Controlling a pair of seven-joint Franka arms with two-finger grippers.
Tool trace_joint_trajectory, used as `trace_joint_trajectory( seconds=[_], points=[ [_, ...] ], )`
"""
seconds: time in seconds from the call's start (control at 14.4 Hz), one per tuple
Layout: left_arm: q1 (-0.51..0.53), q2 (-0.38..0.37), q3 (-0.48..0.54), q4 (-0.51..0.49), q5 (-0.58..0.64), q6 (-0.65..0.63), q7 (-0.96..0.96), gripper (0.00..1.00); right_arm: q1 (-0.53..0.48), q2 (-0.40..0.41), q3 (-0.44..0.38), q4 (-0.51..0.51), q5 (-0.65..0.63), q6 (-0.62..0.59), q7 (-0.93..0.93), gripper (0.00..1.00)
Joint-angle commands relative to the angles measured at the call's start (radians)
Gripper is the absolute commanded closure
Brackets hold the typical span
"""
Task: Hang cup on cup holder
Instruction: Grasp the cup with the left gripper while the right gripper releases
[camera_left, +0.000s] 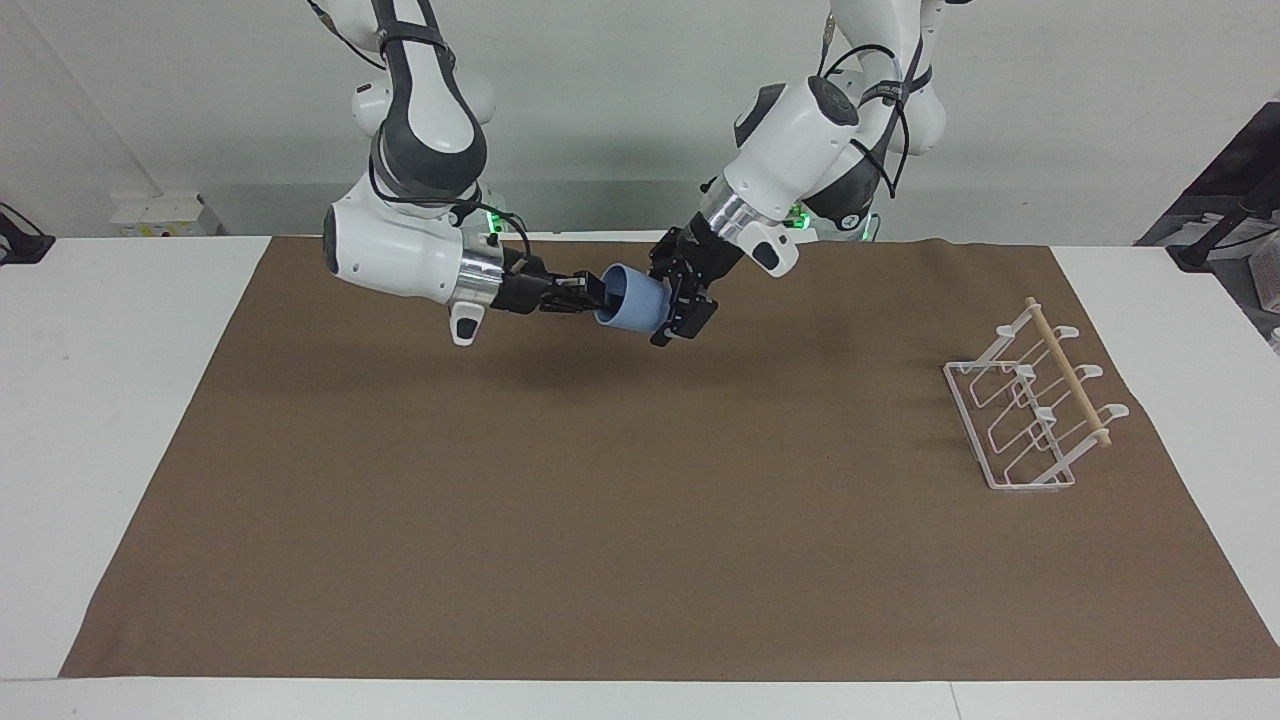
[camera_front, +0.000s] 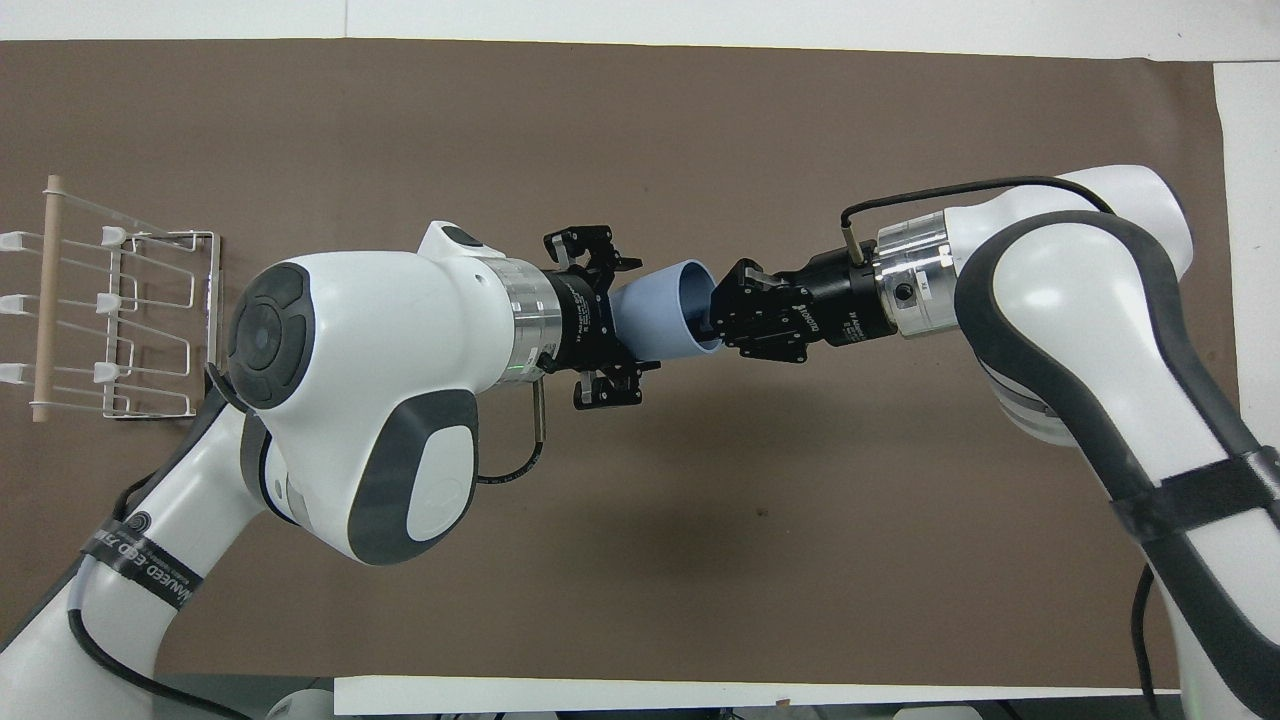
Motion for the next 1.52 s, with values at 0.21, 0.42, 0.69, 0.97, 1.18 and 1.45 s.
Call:
trace_joint_trajectory(
  seconds=[0.21, 0.42, 0.69, 0.97, 1.18, 1.45],
  points=[
    [-0.02, 0.017, 0.012, 0.026, -0.049, 0.016, -0.02, 0.19, -0.003, -0.026, 0.002, -0.024, 0.023, 0.008, 0.014, 1.0],
    [-0.029, 0.017, 0.012, 0.027, -0.049, 0.008, -0.021, 0.37, -0.006, -0.025, 0.0, -0.023, 0.023, 0.005, 0.014, 1.0],
    [-0.029, 0.017, 0.013, 0.043, -0.046, 0.001, -0.023, 0.54, -0.008, -0.025, 0.0, -0.018, 0.023, 0.005, 0.018, 0.57],
    [-0.02, 0.017, 0.02, 0.061, 0.026, -0.092, -0.104, 0.54, -0.028, -0.026, -0.006, 0.005, 0.008, -0.001, 0.02, 0.0],
    [-0.006, 0.016, 0.024, 0.072, 0.139, -0.232, -0.127, 0.54, -0.087, -0.052, -0.009, 0.035, -0.105, -0.01, 0.009, 0.0],
    [0.059, 0.01, 0.038, 0.08, 0.372, -0.422, -0.142, 0.54, -0.147, -0.134, -0.009, 0.048, -0.485, 0.001, 0.007, 0.0]
  ],
)
